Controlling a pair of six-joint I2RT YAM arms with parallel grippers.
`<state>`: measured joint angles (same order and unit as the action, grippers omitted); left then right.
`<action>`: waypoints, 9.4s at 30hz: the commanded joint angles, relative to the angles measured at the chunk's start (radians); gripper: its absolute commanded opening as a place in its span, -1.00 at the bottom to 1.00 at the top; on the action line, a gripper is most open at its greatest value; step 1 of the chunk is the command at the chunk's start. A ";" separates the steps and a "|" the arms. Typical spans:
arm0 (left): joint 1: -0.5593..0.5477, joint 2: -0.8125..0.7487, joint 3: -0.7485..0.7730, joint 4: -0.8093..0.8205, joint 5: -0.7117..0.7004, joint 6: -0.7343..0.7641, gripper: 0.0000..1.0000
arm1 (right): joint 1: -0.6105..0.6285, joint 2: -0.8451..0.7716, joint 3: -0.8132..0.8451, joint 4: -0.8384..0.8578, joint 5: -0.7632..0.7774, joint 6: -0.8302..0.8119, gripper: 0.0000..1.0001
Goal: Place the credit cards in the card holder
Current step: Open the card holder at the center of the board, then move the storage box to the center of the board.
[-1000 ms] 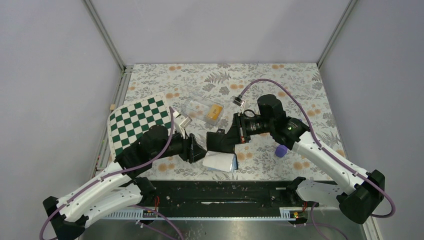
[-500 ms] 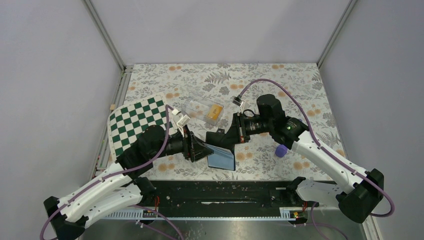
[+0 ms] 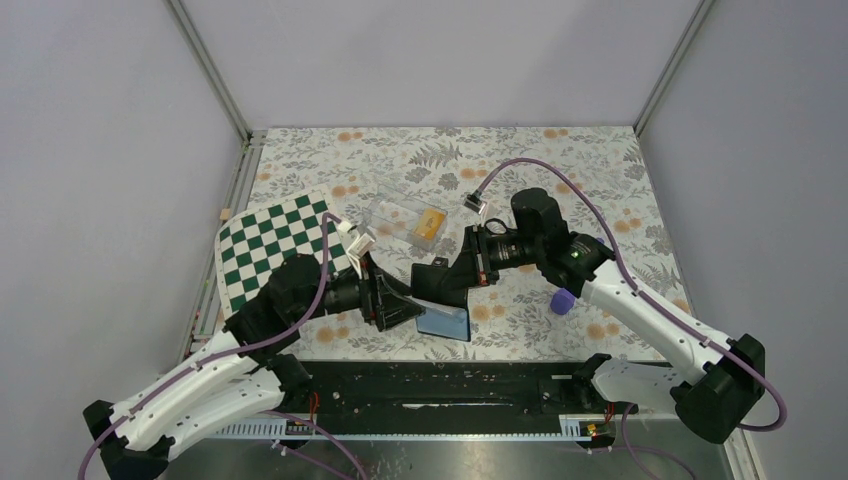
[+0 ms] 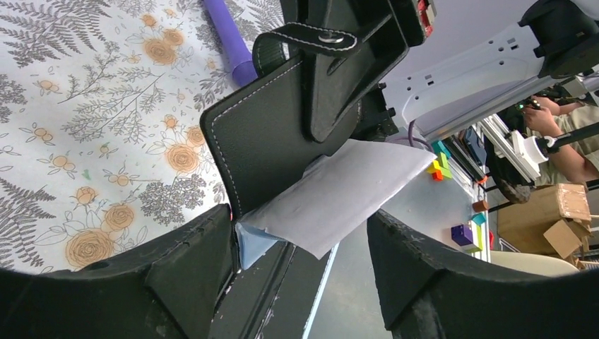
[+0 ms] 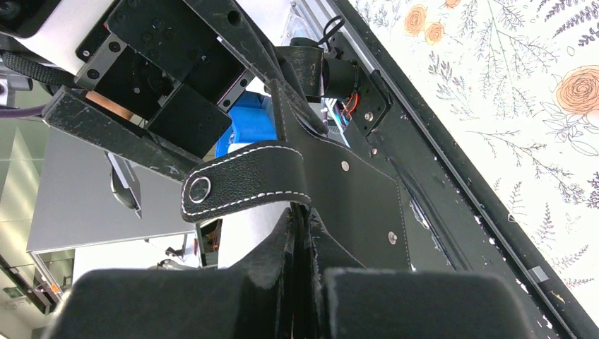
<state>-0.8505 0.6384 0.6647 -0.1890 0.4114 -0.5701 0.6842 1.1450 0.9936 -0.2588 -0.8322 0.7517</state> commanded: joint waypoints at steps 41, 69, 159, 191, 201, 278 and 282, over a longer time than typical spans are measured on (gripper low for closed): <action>-0.003 0.176 0.181 -0.315 -0.251 0.149 0.30 | -0.004 0.046 0.039 -0.059 -0.039 -0.058 -1.00; -0.072 0.302 0.296 -0.460 -0.406 0.176 0.24 | -0.003 0.080 0.069 -0.099 -0.042 -0.094 -1.00; -0.049 0.304 0.155 -0.055 0.262 -0.017 -1.00 | 0.091 0.229 0.313 -0.583 -0.128 -0.561 -0.62; -0.021 0.122 0.142 -0.217 -0.336 -0.028 0.98 | -0.035 0.089 -0.293 0.349 0.393 0.289 -1.00; -0.017 0.117 0.127 -0.193 -0.340 -0.048 0.98 | 0.039 0.095 -0.510 0.521 0.630 0.434 -1.00; 0.076 0.831 0.251 -0.162 -0.250 -0.139 0.40 | -0.057 0.237 0.046 -0.378 0.681 -0.055 0.53; 0.160 0.645 0.199 -0.195 -0.286 -0.122 0.45 | -0.058 0.405 0.221 -0.378 0.646 -0.055 0.54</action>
<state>-0.7612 1.4605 0.8921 -0.3538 0.2089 -0.7353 0.6319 1.4319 1.0664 -0.6411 -0.1555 0.7242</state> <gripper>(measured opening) 0.715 0.769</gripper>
